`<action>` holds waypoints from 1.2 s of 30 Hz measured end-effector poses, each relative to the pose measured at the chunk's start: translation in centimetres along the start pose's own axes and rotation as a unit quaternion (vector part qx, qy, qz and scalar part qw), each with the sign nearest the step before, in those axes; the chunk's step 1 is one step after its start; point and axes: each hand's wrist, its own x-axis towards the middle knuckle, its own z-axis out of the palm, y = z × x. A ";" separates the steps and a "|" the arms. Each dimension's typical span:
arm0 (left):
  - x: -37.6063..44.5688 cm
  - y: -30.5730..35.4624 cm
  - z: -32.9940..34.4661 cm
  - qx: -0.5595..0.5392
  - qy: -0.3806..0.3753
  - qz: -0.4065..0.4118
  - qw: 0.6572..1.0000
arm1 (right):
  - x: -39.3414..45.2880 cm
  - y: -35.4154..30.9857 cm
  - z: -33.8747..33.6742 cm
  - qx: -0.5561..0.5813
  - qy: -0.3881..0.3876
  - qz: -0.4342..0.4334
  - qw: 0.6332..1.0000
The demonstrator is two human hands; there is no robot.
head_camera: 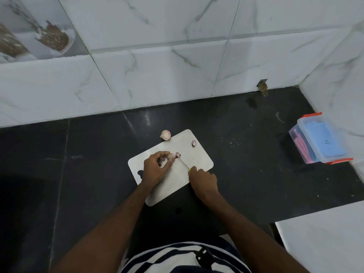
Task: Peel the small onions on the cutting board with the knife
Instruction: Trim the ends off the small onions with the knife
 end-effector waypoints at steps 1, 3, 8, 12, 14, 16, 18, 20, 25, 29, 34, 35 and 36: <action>0.0 0.1 0.0 -0.005 0.000 -0.007 1.000 | 0.1 0.1 0.0 0.001 -0.003 -0.001 1.000; -0.2 0.3 0.1 -0.016 0.005 -0.024 1.000 | 0.3 0.4 0.1 0.009 -0.006 0.003 1.000; -0.5 0.2 0.1 -0.041 0.017 -0.039 0.998 | 0.6 1.3 -0.3 0.016 -0.015 -0.007 1.000; -0.9 0.8 0.4 -0.055 0.028 -0.035 0.997 | 1.7 2.5 -0.8 0.005 -0.014 -0.002 1.000; -1.1 1.2 0.3 -0.064 0.039 -0.052 0.996 | 2.3 3.3 -1.4 -0.013 -0.002 0.005 1.000; -1.3 1.5 0.1 -0.075 0.050 -0.059 0.994 | 2.9 4.0 -1.9 -0.021 0.016 0.006 1.000; -1.3 1.7 -0.4 -0.059 0.056 -0.034 0.996 | 3.2 4.6 -2.5 -0.025 0.028 0.007 0.999; -1.1 1.8 -1.1 -0.002 0.059 -0.005 0.998 | 3.5 5.1 -2.7 -0.013 0.026 0.011 1.000; -0.3 1.8 -1.7 0.213 -0.014 0.001 0.977 | 3.8 5.8 -2.1 0.053 0.041 -0.020 0.998; -0.5 1.7 -1.2 0.296 -0.058 -0.018 0.953 | 4.0 5.7 -1.8 0.077 0.037 -0.046 0.995; 1.1 2.3 -1.3 0.213 0.022 -0.012 0.977 | 3.7 6.1 -1.8 0.090 0.022 -0.039 0.995; 2.2 2.9 -1.6 0.186 0.037 -0.007 0.982 | 3.6 6.2 -1.8 0.096 0.016 -0.039 0.994; 3.6 3.5 -2.0 0.179 0.053 -0.002 0.982 | 3.4 6.1 -1.8 0.104 0.010 -0.039 0.994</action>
